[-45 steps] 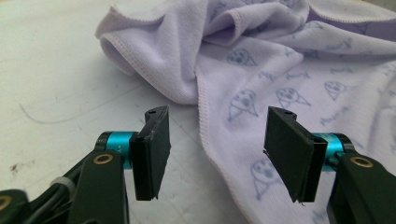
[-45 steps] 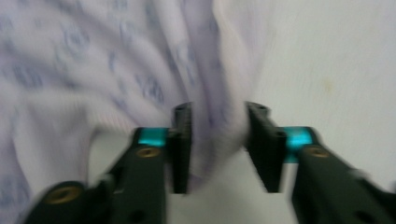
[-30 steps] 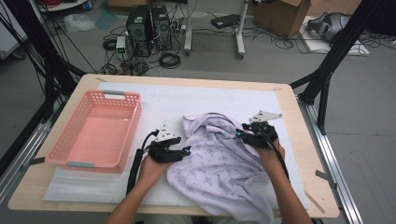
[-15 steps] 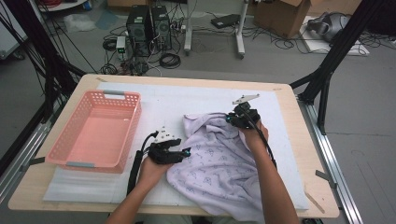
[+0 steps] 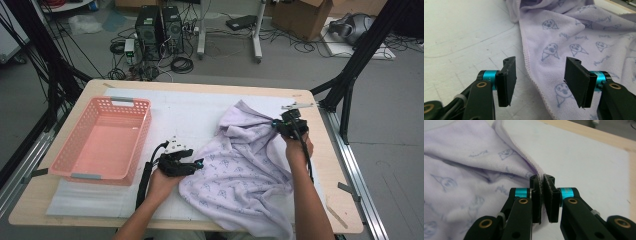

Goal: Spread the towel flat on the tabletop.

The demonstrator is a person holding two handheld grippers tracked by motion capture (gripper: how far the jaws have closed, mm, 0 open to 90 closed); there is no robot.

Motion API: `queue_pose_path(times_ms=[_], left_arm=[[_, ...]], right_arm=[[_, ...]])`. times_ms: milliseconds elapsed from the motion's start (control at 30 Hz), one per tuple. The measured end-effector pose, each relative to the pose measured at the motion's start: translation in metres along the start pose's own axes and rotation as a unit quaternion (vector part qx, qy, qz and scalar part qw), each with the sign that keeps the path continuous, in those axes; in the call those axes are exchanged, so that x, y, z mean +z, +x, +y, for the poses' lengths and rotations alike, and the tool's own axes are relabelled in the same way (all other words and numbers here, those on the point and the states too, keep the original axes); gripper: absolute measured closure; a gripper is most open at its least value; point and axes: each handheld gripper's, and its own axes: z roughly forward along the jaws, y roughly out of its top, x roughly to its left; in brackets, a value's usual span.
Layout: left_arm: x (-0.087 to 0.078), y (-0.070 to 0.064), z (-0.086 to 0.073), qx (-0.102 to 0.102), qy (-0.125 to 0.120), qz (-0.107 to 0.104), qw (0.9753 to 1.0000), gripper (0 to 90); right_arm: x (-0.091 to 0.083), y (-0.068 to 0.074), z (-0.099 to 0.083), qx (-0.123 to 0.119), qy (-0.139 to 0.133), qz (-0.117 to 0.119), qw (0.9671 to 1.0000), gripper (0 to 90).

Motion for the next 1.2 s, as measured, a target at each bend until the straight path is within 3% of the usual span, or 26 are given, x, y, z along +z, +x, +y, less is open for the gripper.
queue_pose_path(times_ms=[67,133,200,333,433,567,800,933,1033,1100,1167,1200], left_arm=[[0.0,0.0,0.0,-0.001,0.0,0.0,1.0,42.9],[0.0,0.0,0.0,-0.001,0.001,0.001,1.0,42.8],[0.0,0.0,0.0,-0.003,0.0,0.001,1.0,43.0],[0.001,0.003,0.002,-0.007,-0.007,0.01,0.9999,45.5],[0.003,0.007,0.009,-0.015,-0.012,0.015,0.9997,46.1],[0.013,0.013,0.025,-0.016,-0.008,0.013,0.9998,46.4],[0.049,0.019,0.053,-0.008,0.002,0.003,1.0,41.9],[0.071,0.015,0.058,-0.005,0.017,-0.001,0.9998,39.6],[0.085,0.015,0.057,-0.02,0.043,0.0,0.9989,36.2],[0.091,0.011,0.057,-0.009,0.06,-0.005,0.9981,37.7],[0.096,0.005,0.055,0.022,0.077,-0.002,0.9968,41.4],[0.096,0.002,0.055,0.042,0.081,0.009,0.9958,42.6]], right_arm=[[-0.006,-0.012,-0.009,0.023,0.005,-0.032,0.9992,84.9],[-0.007,-0.02,-0.018,0.028,0.032,-0.063,0.9971,83.9],[-0.008,-0.026,-0.027,0.03,0.044,-0.079,0.9954,78.8],[-0.015,-0.028,-0.036,0.04,0.023,-0.05,0.9976,65.5],[-0.032,-0.022,-0.036,0.024,-0.023,-0.044,0.9985,62.2],[-0.05,-0.019,-0.04,0.024,-0.055,-0.024,0.9979,62.0],[-0.054,-0.015,-0.068,0.029,-0.044,0.011,0.9985,59.5],[-0.055,-0.015,-0.082,0.043,-0.048,0.025,0.9976,59.1],[-0.054,-0.012,-0.09,0.04,-0.048,0.039,0.9973,58.7],[-0.053,-0.008,-0.094,0.032,-0.052,0.049,0.9969,58.7],[-0.05,-0.006,-0.096,0.026,-0.044,0.055,0.9972,58.3],[-0.049,-0.005,-0.096,0.025,-0.041,0.057,0.9973,57.9]])
